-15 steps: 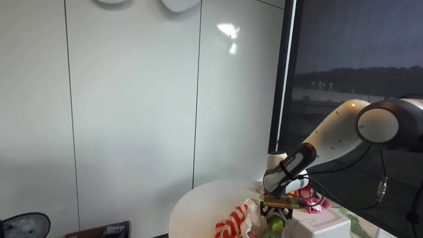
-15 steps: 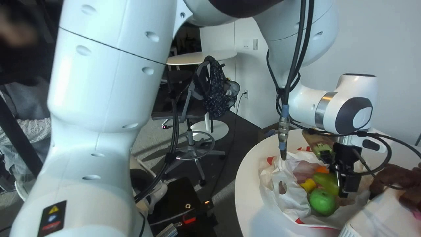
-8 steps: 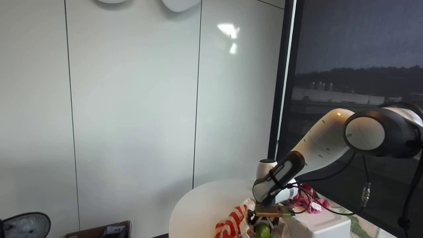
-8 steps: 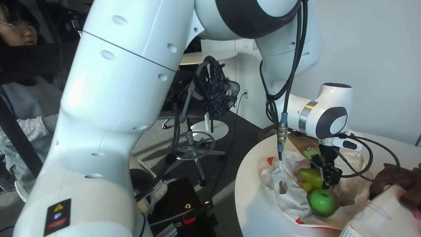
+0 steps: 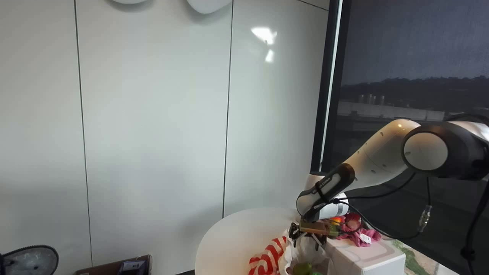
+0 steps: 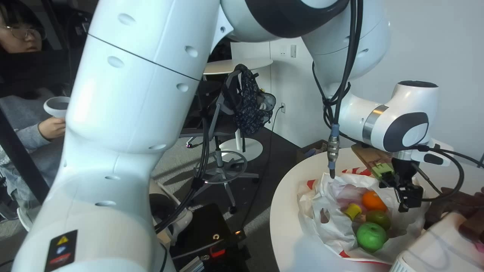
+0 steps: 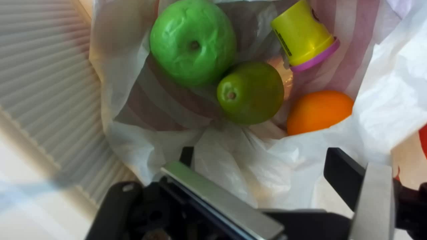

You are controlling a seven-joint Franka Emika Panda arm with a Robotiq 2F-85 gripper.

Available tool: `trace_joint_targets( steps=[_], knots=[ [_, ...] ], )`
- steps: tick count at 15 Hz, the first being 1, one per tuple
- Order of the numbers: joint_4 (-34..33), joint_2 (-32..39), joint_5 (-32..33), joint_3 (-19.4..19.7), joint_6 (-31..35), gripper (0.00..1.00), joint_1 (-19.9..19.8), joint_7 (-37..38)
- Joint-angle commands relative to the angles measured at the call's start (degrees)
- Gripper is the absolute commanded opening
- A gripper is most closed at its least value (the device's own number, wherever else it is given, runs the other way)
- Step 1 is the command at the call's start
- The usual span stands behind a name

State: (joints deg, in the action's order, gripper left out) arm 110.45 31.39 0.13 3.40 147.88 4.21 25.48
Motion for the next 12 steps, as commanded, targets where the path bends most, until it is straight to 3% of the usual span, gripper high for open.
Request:
trace_joint_targets(
  steps=[1,4,8,12],
  knots=[
    [-0.42,-3.85,-3.84,0.72,2.96,1.00,-1.48,-0.64],
    [-1.94,-4.84,-4.37,3.44,2.52,1.00,-0.92,3.47],
    [-1.11,-4.43,2.79,9.47,6.87,1.00,3.08,9.23],
    [-1.96,-2.07,6.23,11.40,8.85,1.00,5.41,13.09]
  ],
)
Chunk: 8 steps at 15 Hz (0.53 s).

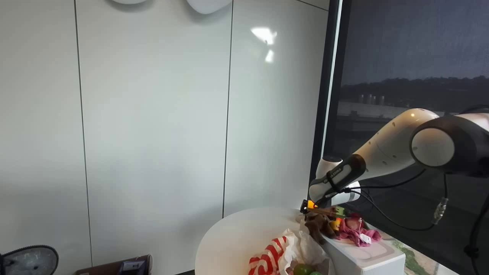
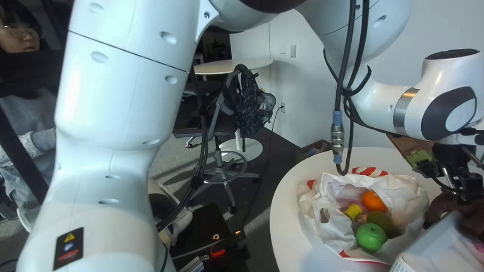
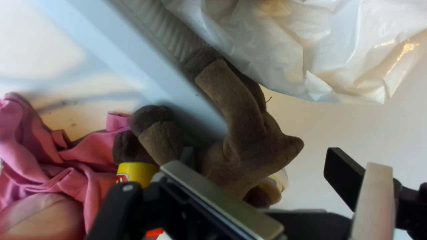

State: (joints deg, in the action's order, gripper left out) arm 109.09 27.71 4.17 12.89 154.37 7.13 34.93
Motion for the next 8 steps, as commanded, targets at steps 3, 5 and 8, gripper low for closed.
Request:
trace_joint_targets(
  steps=[3,5,8],
  knots=[
    [-1.83,4.79,5.02,4.12,3.64,1.00,4.74,6.65],
    [-2.97,7.44,7.36,6.68,6.02,1.00,6.64,9.36],
    [-4.36,10.38,8.46,9.69,8.09,0.97,8.79,12.22]
  ],
)
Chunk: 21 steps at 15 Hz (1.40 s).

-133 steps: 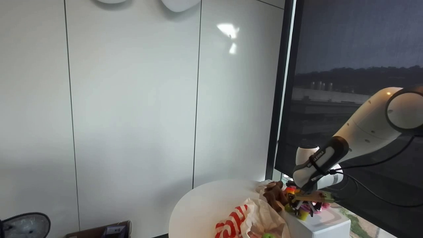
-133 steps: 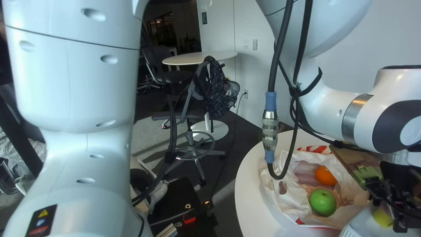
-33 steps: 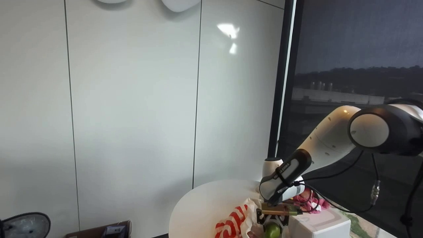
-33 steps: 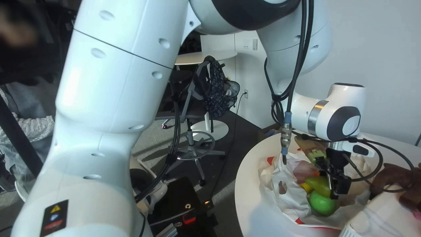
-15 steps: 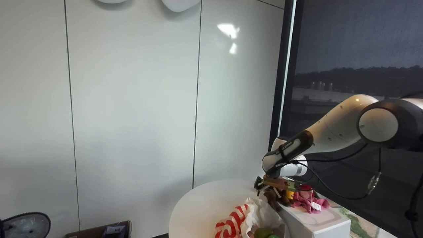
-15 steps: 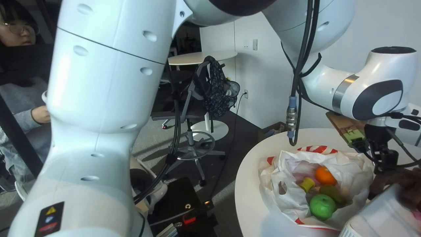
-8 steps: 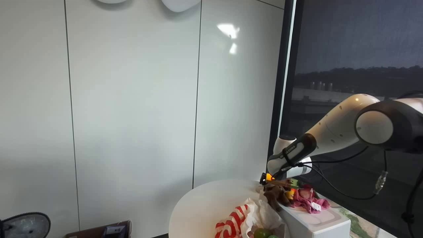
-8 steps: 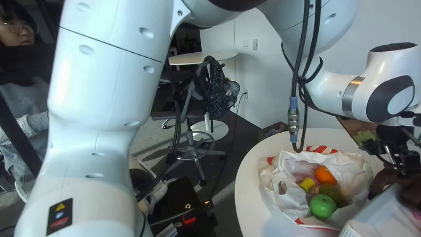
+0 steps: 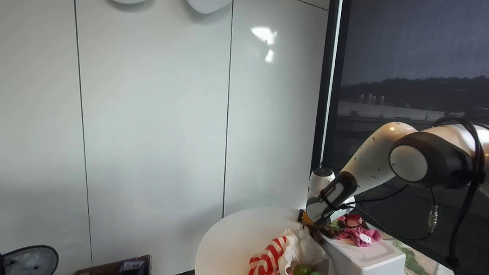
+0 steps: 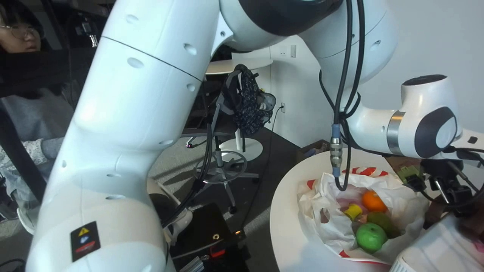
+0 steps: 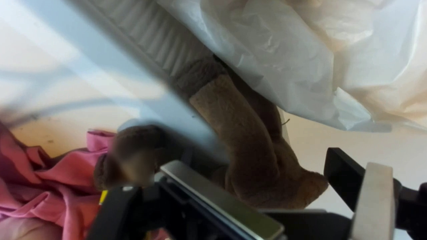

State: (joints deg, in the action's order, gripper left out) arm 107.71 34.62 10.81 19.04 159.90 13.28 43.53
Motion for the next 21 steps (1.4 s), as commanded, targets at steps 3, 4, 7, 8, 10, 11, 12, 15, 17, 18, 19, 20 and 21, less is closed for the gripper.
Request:
trace_joint_targets(
  steps=[3,4,7,8,10,11,12,15,17,18,19,20,21],
  knots=[
    [-2.77,4.09,0.61,4.39,3.33,0.71,3.58,3.94],
    [-2.49,3.89,0.48,4.69,3.49,0.64,3.92,4.18],
    [-0.65,1.93,1.43,6.63,4.69,0.40,5.71,5.11],
    [-0.61,1.83,1.49,7.32,4.75,0.33,6.28,5.54],
    [-0.18,1.31,1.43,8.36,4.35,0.18,7.18,6.24],
    [0.02,1.03,1.44,8.72,4.33,0.10,7.46,6.53],
    [0.19,0.76,1.67,9.48,4.37,0.10,8.00,7.07],
    [1.74,-2.09,1.70,10.61,5.08,0.11,8.68,7.38],
    [3.39,-5.69,1.55,9.95,3.90,0.10,8.05,6.01],
    [4.40,-8.06,1.02,8.30,2.45,0.10,6.77,4.32],
    [5.80,-11.24,-0.38,4.99,0.45,0.10,4.28,1.30],
    [7.12,-14.06,-1.91,1.71,-1.06,0.10,1.67,-1.74],
    [8.07,-16.43,-4.02,-1.55,-3.02,0.10,-0.93,-4.60]
  ],
)
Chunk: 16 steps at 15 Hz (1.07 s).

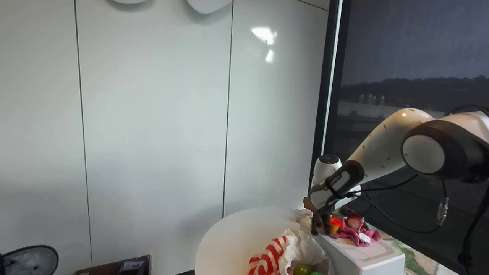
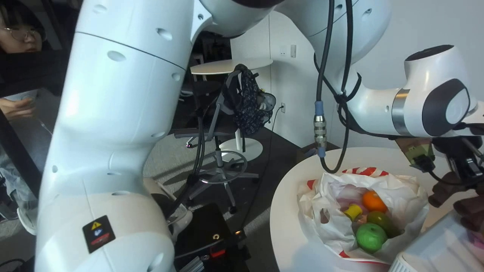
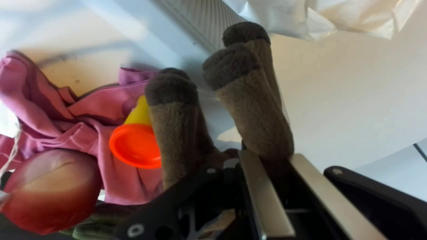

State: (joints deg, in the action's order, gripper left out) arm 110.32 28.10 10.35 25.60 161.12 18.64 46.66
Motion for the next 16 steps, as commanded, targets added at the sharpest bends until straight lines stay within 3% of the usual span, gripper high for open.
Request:
trace_joint_targets(
  steps=[1,3,6,11,16],
  knots=[
    [6.35,-12.50,-6.90,-11.90,-6.81,0.10,-9.48,-11.72],
    [7.31,-16.30,-14.56,-17.16,-12.14,0.10,-14.28,-18.93],
    [7.92,-21.03,-24.38,-21.15,-20.54,0.10,-18.44,-29.51],
    [6.78,-23.65,-31.01,-22.22,-37.38,0.10,-21.01,-41.91],
    [3.42,-20.54,-32.49,-21.91,-55.48,0.10,-22.13,-49.85]
  ],
)
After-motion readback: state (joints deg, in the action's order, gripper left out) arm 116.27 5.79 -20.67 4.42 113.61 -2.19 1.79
